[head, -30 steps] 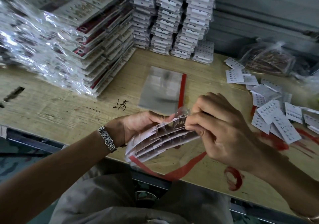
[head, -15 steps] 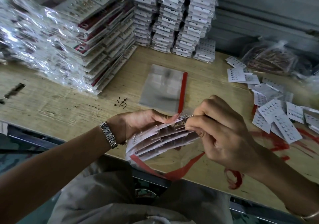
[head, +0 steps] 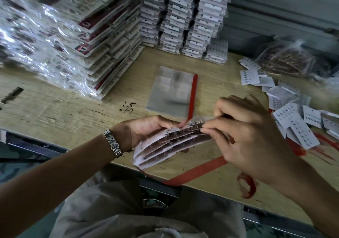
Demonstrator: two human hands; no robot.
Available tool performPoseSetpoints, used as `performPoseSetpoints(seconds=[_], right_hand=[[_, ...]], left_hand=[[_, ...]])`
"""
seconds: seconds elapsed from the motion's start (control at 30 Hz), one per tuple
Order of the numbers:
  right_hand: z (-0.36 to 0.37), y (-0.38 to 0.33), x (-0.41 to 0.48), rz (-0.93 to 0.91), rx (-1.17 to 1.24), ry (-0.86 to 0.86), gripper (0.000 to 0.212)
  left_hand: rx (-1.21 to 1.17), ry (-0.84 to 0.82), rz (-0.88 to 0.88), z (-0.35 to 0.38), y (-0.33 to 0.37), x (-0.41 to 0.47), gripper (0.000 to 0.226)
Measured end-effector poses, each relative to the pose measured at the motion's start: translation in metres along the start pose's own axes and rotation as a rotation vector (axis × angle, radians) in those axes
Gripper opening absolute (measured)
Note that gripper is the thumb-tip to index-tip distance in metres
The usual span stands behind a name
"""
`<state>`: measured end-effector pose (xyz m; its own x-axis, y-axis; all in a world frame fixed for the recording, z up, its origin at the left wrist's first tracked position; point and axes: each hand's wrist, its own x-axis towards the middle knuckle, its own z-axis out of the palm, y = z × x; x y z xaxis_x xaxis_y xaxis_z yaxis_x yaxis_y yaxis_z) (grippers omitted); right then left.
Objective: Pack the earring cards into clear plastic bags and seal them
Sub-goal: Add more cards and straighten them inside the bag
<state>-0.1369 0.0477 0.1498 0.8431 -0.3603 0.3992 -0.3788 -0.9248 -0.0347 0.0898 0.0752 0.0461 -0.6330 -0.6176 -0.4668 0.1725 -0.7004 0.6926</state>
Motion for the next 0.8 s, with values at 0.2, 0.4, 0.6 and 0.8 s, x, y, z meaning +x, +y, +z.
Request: performPoseSetpoints(seconds=[0.2, 0.4, 0.6, 0.8], right_hand=[[-0.009, 0.002, 0.000, 0.055, 0.154, -0.058, 0.018], [-0.016, 0.006, 0.002, 0.029, 0.102, -0.131, 0.015], [-0.022, 0.007, 0.006, -0.032, 0.068, -0.251, 0.013], [-0.022, 0.003, 0.010, -0.061, -0.038, -0.292, 0.010]], left_hand=[[0.020, -0.062, -0.001, 0.001, 0.001, -0.001, 0.046], [-0.024, -0.075, -0.013, -0.003, -0.002, 0.000, 0.067], [-0.005, -0.086, -0.018, 0.000, 0.000, -0.003, 0.051], [0.023, -0.115, -0.014, -0.001, -0.001, -0.001, 0.080]])
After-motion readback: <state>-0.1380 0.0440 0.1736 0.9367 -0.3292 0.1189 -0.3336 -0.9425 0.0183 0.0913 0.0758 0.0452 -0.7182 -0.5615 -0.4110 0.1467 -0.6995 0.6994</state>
